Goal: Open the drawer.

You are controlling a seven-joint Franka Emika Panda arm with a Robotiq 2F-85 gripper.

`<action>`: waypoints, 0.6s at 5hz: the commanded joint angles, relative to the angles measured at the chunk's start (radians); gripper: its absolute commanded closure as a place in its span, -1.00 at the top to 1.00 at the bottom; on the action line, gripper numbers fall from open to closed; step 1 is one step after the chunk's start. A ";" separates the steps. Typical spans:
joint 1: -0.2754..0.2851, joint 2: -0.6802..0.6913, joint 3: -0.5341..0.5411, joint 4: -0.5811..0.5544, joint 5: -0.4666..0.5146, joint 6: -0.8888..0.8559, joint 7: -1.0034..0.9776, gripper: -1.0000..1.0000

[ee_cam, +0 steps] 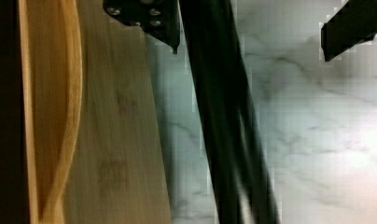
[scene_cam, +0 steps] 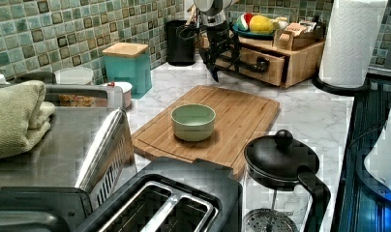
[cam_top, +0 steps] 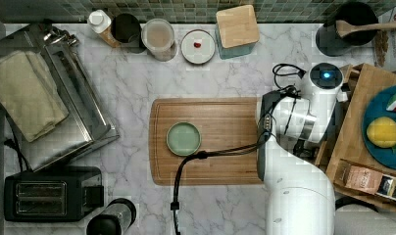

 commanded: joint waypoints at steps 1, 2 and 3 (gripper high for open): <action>0.197 0.004 0.134 0.189 0.045 0.040 0.155 1.00; 0.230 0.007 0.133 0.199 0.035 0.052 0.212 1.00; 0.254 0.036 0.131 0.239 0.039 0.055 0.250 1.00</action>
